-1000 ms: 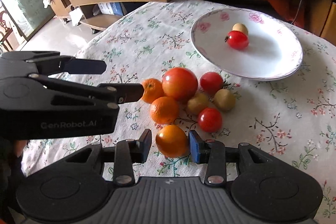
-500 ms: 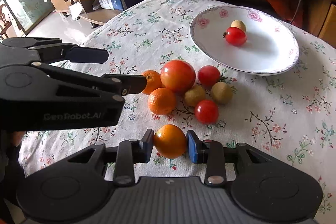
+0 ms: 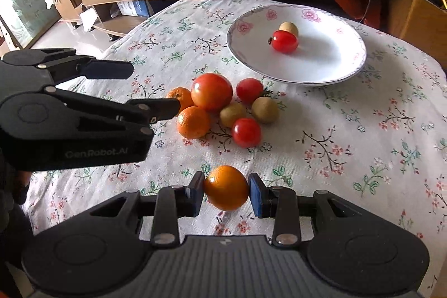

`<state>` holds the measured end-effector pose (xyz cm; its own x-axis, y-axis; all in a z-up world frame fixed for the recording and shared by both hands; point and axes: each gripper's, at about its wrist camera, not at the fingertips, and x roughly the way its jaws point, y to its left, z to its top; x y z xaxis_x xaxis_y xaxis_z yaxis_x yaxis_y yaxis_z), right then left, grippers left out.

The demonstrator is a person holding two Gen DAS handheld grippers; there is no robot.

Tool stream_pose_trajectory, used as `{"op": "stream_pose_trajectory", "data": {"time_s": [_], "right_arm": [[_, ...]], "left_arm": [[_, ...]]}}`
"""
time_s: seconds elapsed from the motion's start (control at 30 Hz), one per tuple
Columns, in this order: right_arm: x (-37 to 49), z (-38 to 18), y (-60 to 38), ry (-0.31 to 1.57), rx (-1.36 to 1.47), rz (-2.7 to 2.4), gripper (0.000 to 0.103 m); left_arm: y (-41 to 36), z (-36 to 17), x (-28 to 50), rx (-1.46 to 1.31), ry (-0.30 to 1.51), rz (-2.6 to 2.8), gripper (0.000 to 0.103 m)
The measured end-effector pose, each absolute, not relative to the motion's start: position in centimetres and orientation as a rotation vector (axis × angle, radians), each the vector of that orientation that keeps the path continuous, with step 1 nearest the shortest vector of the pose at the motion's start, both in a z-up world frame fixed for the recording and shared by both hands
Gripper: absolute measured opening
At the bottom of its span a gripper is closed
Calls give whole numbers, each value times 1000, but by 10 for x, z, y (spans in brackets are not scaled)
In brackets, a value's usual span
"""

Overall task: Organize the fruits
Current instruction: 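Grasp another tangerine with the left tool while the right tool holds its tangerine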

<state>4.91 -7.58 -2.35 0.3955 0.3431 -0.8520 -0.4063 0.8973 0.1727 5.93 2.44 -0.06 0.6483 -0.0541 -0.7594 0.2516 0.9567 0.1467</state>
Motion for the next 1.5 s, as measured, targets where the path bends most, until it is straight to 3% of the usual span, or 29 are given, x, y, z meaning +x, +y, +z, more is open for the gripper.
{"op": "stream_pose_trajectory", "data": {"time_s": [0.77,0.97,1.5], "right_arm": [[53,-19,-94,1046,-47,430,34],[55,-20,-106,1053,-30,405,34],[55,-18,-129,1057,16,376,34]], "left_arm": [[20,-2,59,244,860,-215,75],[39,0,62,116,891,-256,70],[3,-29,65,229,925,-362,65]]}}
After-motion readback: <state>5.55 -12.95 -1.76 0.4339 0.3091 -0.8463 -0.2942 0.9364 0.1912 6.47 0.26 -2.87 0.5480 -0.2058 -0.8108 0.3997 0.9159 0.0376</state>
